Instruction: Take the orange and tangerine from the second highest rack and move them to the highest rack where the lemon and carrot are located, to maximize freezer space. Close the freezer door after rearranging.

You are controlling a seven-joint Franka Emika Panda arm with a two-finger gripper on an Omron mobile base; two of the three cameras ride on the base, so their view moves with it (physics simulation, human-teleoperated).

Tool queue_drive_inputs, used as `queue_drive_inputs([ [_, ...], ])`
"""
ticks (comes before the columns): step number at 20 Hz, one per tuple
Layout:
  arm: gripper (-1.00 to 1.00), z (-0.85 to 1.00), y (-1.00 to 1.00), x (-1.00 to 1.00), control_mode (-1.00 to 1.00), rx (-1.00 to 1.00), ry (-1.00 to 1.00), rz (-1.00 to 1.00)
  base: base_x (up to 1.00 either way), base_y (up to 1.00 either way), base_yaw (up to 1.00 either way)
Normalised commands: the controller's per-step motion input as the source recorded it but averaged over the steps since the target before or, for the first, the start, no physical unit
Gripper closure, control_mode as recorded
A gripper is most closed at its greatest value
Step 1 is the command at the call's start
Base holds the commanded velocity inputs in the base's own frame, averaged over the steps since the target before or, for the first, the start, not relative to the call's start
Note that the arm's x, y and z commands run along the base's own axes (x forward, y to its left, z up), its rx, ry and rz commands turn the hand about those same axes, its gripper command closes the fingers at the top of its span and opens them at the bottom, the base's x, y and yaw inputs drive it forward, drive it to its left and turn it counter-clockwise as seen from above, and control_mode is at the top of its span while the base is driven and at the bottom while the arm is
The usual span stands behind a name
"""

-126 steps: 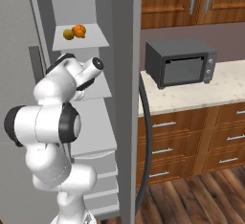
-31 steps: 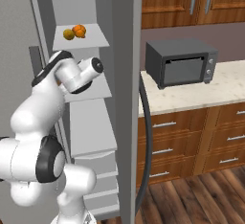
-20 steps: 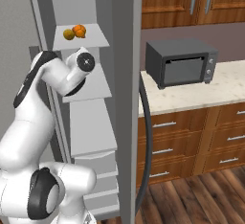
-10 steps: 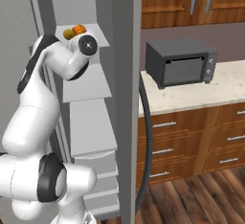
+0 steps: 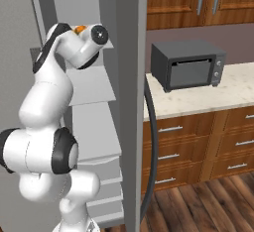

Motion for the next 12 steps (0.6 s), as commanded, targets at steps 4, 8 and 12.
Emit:
queue_drive_inputs([
  [4, 1.00, 0.11, 0.00, 0.62, -1.00, 0.02, 0.04, 0.00, 0.00, 0.00, 0.00],
  [8, 1.00, 0.00, 0.05, 0.55, -1.00, 0.00, 0.01, 0.00, 0.00, 0.00, 0.00],
  [12, 1.00, -0.05, 0.11, 0.54, -1.00, 0.00, 0.03, 0.00, 0.00, 0.00, 0.00],
])
